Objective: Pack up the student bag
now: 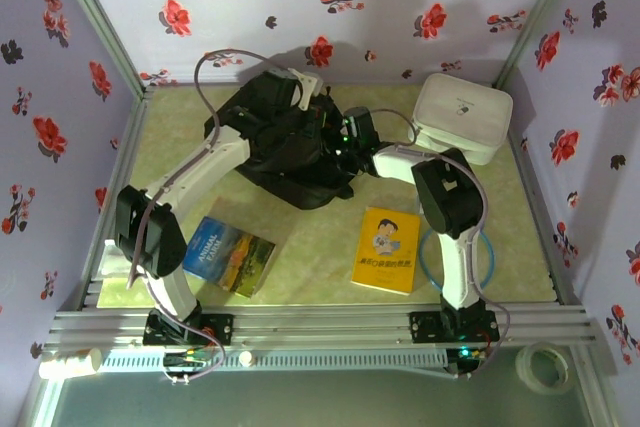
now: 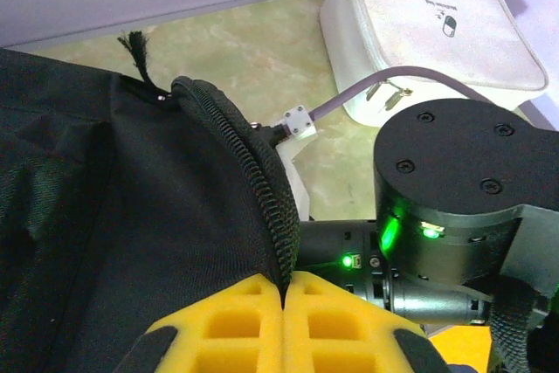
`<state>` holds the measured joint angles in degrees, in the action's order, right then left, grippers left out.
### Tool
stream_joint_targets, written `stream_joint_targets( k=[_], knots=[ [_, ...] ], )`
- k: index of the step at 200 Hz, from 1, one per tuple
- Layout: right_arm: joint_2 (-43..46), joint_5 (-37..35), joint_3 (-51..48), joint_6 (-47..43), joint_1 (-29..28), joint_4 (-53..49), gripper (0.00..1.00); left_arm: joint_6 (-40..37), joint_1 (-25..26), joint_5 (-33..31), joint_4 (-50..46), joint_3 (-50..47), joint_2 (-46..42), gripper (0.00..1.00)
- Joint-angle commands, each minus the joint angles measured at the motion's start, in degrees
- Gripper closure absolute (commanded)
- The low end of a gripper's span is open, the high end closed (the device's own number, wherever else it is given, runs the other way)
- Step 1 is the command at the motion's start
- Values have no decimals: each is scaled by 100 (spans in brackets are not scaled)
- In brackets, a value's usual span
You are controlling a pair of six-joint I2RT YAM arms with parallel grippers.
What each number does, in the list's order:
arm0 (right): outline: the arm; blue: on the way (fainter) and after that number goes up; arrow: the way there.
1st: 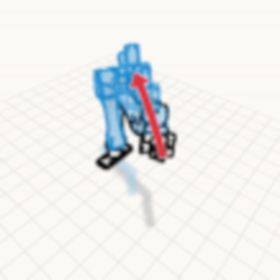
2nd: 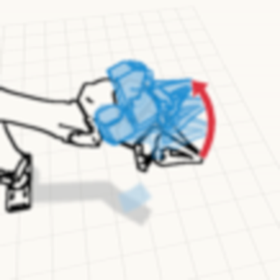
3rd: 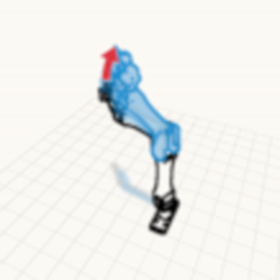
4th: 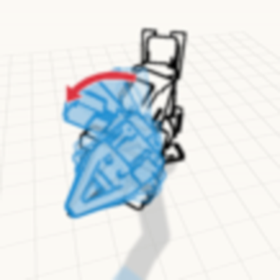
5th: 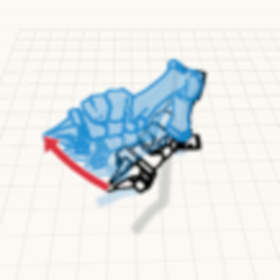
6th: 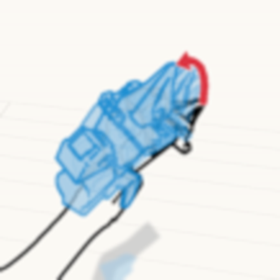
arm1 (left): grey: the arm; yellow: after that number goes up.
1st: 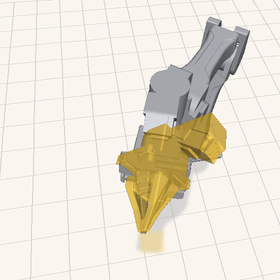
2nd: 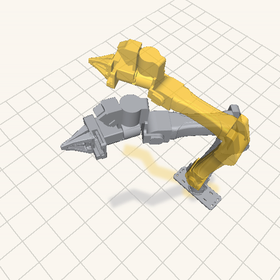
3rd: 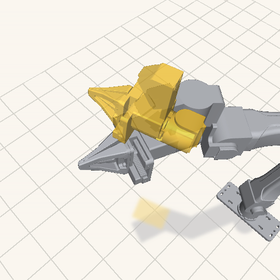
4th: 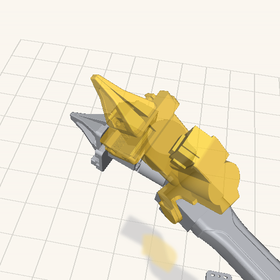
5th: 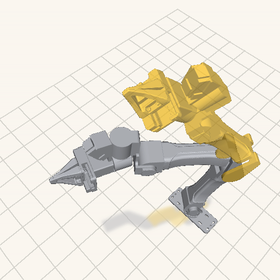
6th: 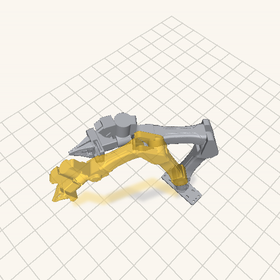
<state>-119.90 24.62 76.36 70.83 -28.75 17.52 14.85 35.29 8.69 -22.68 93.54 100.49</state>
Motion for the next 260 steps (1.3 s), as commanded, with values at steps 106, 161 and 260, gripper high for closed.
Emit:
stream_joint_targets(
  k=[106, 161, 260],
  knots=[
    [526, 454, 0, -716, -14, -894, 91, 329, -193, 494, 700, -115, -66, 100],
    [11, -60, 599, -671, -25, -929, 88, 413, -206, 502, 697, -169, -30, 100],
    [2002, -208, -1018, -1507, 313, -1395, 43, 449, -390, 343, 844, -737, -56, 100]
  ],
)
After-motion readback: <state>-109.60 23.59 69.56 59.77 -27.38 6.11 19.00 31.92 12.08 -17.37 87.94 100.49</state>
